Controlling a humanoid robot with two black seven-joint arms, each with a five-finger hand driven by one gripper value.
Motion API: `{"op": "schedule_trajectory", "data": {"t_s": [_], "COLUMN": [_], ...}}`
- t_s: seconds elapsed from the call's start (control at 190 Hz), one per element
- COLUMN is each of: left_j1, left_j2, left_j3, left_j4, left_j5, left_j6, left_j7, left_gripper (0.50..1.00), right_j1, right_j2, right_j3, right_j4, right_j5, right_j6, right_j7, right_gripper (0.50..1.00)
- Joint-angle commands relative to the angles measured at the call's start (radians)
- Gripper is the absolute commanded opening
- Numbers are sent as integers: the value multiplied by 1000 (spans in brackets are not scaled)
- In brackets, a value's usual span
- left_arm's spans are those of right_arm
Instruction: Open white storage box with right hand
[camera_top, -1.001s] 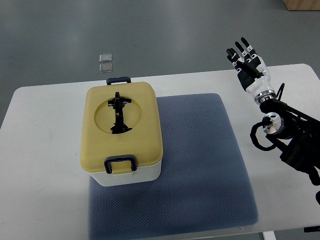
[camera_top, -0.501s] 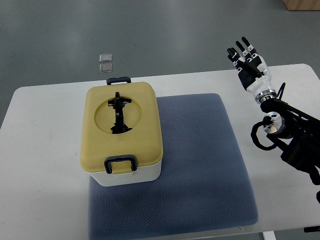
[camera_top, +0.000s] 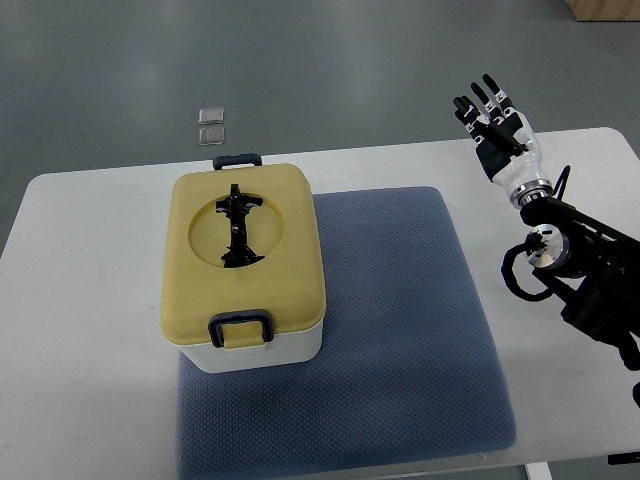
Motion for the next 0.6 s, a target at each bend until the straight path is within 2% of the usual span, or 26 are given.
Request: {"op": "schedule_trajectory", "data": {"t_s": [0.0, 0.269, 0.595], "left_j1": [0, 0, 0], "left_j2": [0, 0, 0], "left_j3": [0, 0, 0], "left_j4": [0, 0, 0], "left_j5": [0, 0, 0], "left_j6": [0, 0, 0], "left_j7": [0, 0, 0], "left_gripper": [1000, 1000, 1000], "right_j1": [6, 44, 184], "right_j2": [-9, -64, -81], "right_j3": [-7, -30, -79], "right_j4": [0, 9, 20], "right_j5": [-2, -29, -353], "right_j6": [2, 9, 2], "right_j7": [-2, -2, -2], "right_gripper": [928, 928, 928]}}
